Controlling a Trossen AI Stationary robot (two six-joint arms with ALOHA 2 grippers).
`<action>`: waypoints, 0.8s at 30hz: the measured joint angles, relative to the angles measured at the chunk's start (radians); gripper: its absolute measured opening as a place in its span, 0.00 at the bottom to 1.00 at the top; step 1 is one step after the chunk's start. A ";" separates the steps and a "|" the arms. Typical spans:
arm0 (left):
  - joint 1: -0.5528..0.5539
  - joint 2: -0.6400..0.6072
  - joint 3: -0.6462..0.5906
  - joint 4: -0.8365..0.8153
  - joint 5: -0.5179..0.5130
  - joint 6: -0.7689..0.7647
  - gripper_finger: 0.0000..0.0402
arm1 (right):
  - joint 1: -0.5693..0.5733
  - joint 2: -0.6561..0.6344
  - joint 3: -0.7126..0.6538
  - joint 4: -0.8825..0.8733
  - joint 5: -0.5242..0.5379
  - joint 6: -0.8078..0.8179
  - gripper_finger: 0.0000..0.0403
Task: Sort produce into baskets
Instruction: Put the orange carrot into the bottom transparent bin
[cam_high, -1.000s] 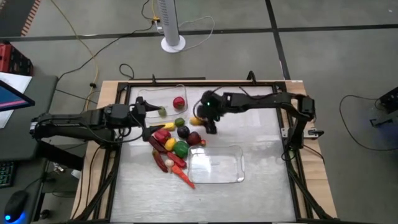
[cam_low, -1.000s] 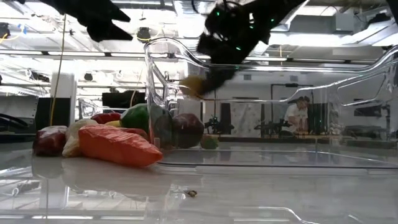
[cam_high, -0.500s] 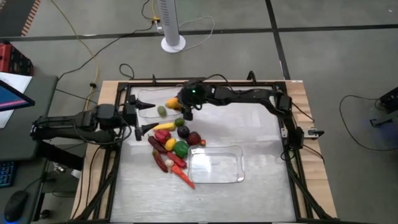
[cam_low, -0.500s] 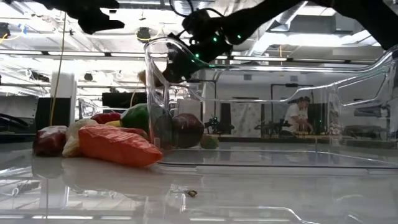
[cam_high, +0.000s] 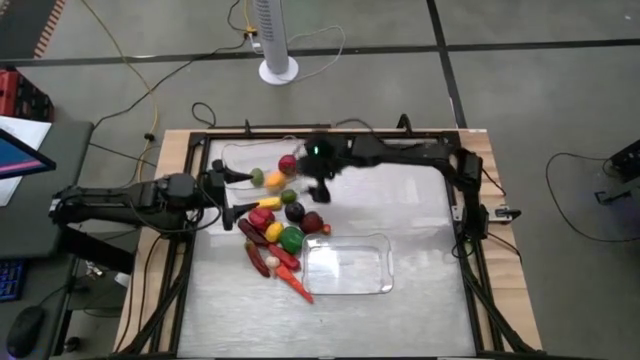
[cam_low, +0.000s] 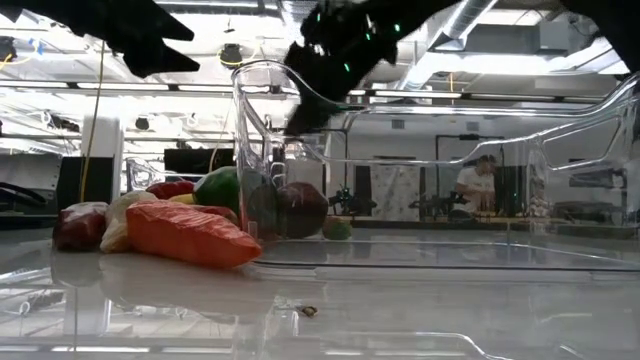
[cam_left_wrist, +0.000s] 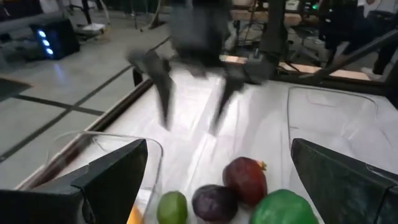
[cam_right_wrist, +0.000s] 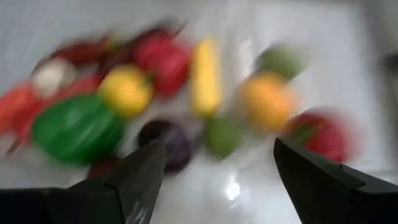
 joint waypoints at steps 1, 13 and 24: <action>-0.004 0.001 0.000 -0.005 -0.001 -0.005 0.96 | 0.010 -0.007 -0.045 -0.001 -0.008 0.000 0.81; -0.049 0.064 0.000 -0.024 0.044 -0.056 0.96 | 0.027 -0.261 -0.490 0.341 -0.055 0.102 0.81; -0.263 0.443 0.008 0.084 0.116 -0.042 0.96 | 0.019 -0.431 -0.838 0.792 0.083 0.180 0.81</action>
